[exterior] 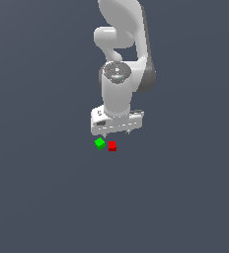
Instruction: Stack the red cube on top of the green cube.
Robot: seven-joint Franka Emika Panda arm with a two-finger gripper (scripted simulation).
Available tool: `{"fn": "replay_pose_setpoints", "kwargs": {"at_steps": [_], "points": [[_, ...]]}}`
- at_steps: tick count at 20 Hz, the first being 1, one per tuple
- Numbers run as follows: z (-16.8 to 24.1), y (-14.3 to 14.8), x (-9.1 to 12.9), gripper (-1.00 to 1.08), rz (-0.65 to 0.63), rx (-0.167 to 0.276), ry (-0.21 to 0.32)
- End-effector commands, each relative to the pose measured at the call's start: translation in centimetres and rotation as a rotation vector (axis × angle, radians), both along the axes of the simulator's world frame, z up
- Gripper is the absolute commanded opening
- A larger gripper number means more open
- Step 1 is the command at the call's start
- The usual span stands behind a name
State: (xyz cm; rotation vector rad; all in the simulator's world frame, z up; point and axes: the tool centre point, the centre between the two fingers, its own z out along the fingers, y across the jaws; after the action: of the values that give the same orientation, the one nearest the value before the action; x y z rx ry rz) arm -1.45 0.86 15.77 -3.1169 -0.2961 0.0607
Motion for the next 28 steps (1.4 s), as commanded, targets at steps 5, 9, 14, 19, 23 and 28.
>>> {"fn": "replay_pose_setpoints", "kwargs": {"at_steps": [5, 9, 14, 19, 23, 28], "points": [[-1.0, -0.1, -0.4, 1.0, 0.167, 0.003, -0.004], [-1.7, -0.2, -0.6, 1.0, 0.277, 0.005, -0.007], [-2.5, -0.3, -0.9, 1.0, 0.416, 0.007, -0.011], [-3.4, -0.5, -1.1, 1.0, 0.554, 0.009, -0.015], [-4.1, -0.6, -1.3, 1.0, 0.665, 0.011, -0.018], [-4.9, -0.9, -1.5, 1.0, 0.803, 0.013, -0.021]]}}
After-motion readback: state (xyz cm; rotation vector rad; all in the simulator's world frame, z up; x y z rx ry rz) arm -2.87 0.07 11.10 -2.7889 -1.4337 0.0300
